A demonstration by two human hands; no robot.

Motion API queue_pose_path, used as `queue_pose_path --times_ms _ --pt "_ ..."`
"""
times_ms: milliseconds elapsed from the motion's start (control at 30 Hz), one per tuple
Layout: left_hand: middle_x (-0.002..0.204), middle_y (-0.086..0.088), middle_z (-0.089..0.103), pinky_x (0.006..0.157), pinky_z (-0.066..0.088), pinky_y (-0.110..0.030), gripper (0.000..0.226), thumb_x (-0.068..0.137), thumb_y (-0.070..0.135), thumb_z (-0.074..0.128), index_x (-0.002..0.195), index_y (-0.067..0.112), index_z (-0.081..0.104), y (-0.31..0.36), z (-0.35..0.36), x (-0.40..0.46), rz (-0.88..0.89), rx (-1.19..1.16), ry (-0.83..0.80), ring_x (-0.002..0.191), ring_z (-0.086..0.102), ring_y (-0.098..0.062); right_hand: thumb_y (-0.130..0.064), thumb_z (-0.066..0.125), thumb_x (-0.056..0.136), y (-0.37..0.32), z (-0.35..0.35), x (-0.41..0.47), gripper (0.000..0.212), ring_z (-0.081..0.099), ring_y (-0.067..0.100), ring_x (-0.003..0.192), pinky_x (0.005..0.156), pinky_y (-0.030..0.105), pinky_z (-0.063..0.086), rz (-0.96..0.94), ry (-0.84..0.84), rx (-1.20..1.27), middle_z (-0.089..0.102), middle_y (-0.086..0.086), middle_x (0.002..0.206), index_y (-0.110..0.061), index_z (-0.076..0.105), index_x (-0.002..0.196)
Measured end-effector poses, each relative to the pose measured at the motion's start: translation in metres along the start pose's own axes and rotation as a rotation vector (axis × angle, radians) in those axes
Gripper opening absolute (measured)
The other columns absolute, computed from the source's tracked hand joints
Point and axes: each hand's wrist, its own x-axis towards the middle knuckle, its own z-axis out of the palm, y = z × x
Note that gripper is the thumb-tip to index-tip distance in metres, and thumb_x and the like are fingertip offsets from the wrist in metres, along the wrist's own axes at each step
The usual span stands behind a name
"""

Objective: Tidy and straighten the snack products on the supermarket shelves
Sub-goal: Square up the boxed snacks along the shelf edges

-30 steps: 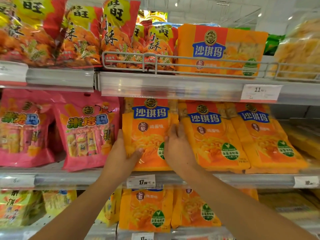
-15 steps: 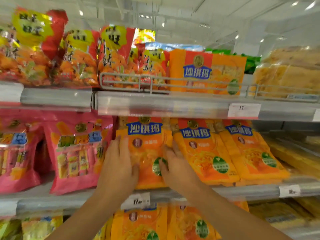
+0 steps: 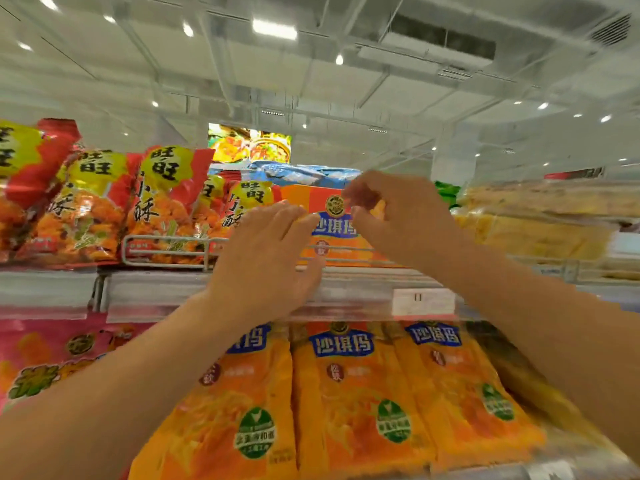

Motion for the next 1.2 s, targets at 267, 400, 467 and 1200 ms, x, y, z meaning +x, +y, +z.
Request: queue_pose_path --times_ms 267,400,467,1200 --pt "0.109 -0.003 0.071 0.09 0.047 -0.043 0.047 0.091 0.045 0.042 0.116 0.014 0.067 0.005 0.021 0.003 -0.054 0.132 -0.083 0.101 0.066 -0.027 -0.063 0.072 0.073 0.088 0.036 0.067 0.09 0.047 0.024 0.127 0.102 0.039 0.041 0.049 -0.41 -0.287 0.049 0.004 0.144 -0.024 0.037 0.146" --pt "0.106 -0.001 0.071 0.089 0.047 -0.041 0.043 0.091 0.043 0.044 0.114 0.016 0.068 0.005 0.021 0.002 -0.054 0.119 -0.061 0.097 0.066 -0.024 -0.079 0.067 0.062 0.102 0.049 0.079 0.097 0.057 0.021 0.115 0.097 0.041 0.048 0.09 -0.519 -0.245 0.058 -0.007 0.134 -0.041 0.03 0.144" --pt "0.105 0.0 0.071 0.09 0.046 -0.04 0.042 0.091 0.042 0.045 0.113 0.015 0.068 0.004 0.022 0.002 -0.049 0.114 -0.053 0.096 0.065 -0.023 -0.083 0.064 0.06 0.104 0.052 0.084 0.094 0.058 0.021 0.113 0.095 0.041 0.048 0.047 -0.532 -0.314 0.06 -0.009 0.129 -0.045 0.032 0.14" --pt "0.157 -0.022 0.024 0.098 0.045 -0.058 0.055 0.09 0.044 0.046 0.138 0.016 0.04 -0.002 0.028 -0.001 -0.025 0.076 0.055 0.14 0.033 -0.044 -0.065 0.083 0.051 0.068 0.011 0.079 0.067 0.056 -0.006 0.075 0.065 0.023 0.045 0.021 -0.47 -0.051 0.06 -0.024 0.082 -0.047 0.054 0.109"
